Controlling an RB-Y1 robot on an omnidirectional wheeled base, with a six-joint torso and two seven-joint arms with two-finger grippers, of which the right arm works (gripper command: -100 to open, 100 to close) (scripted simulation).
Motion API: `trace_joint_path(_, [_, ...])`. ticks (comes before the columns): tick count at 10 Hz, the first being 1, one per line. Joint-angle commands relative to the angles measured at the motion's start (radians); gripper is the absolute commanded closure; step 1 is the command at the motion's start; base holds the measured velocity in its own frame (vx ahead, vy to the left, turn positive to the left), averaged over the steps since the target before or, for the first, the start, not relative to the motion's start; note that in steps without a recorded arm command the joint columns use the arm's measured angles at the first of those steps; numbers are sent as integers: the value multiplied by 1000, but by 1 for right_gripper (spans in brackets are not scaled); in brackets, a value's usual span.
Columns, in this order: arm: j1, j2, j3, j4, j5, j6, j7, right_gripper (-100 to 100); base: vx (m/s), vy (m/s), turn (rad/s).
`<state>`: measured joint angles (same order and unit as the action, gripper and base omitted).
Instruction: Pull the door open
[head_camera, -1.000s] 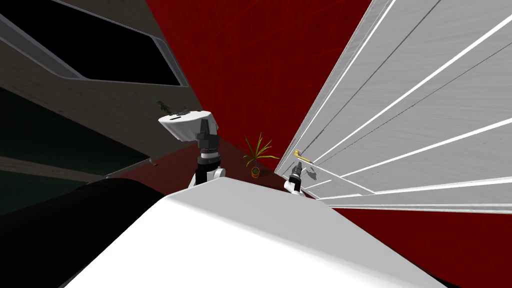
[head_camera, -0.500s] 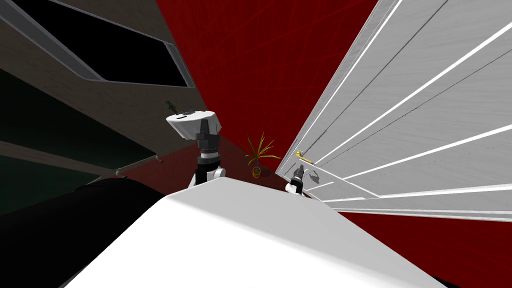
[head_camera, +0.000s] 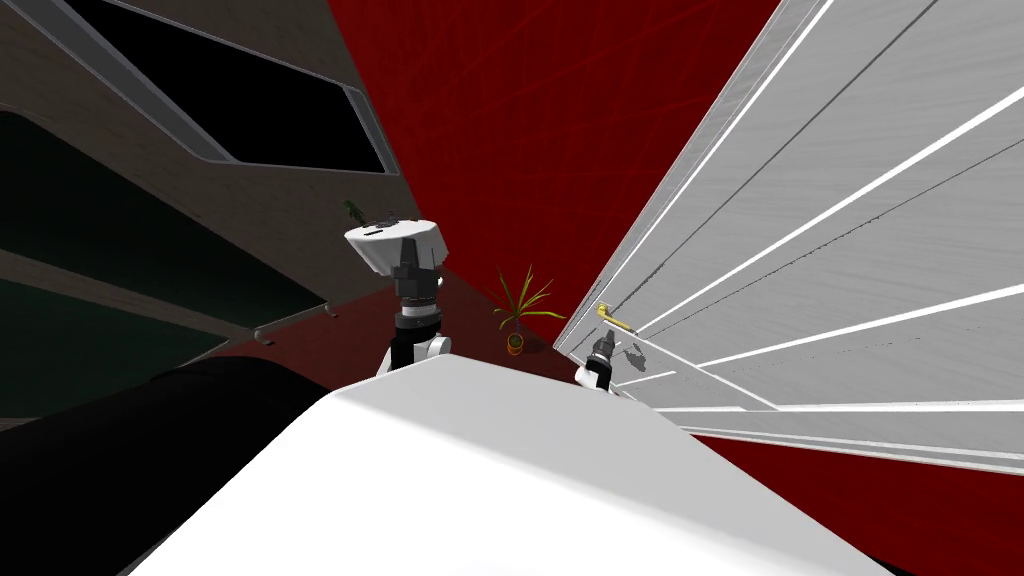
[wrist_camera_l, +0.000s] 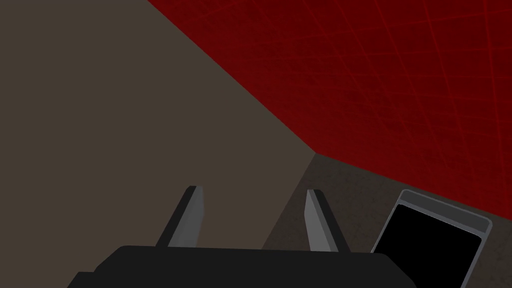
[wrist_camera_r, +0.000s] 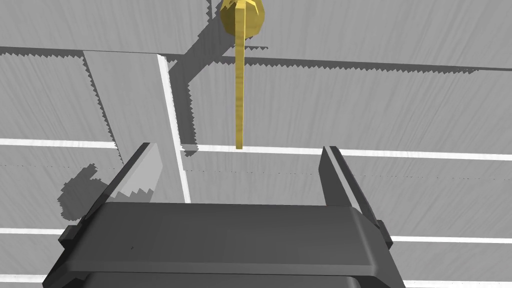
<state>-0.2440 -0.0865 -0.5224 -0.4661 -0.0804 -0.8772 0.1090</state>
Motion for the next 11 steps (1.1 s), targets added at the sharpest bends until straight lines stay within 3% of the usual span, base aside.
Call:
trace_joint_path(1, [13, 6, 1, -29, 1, 15, 0, -100, -7, -1, -27])
trace_joint_path(2, [23, -10, -10, -26, -18, 13, -2, -100, -11, 4, 219])
trace_joint_path(4, [23, -10, -10, -26, -18, 13, -2, -100, -8, -5, 54])
trace_joint_path(7, [49, -49, -42, -20, -70, 8, -8, -100, 3, -11, 270])
trace_joint_path(8, [49, -49, -42, -20, -70, 8, -8, -100, 18, -26, 95])
trace_joint_path(9, [59, -61, -53, -18, -89, 6, -10, -100, 37, -19, 185])
trace_joint_path(10, [59, -61, -53, 8, -89, 6, -10, -100, 34, -28, 120])
trace_joint_path(11, [70, -76, -67, -16, -112, 4, -13, -100, 73, -50, 272])
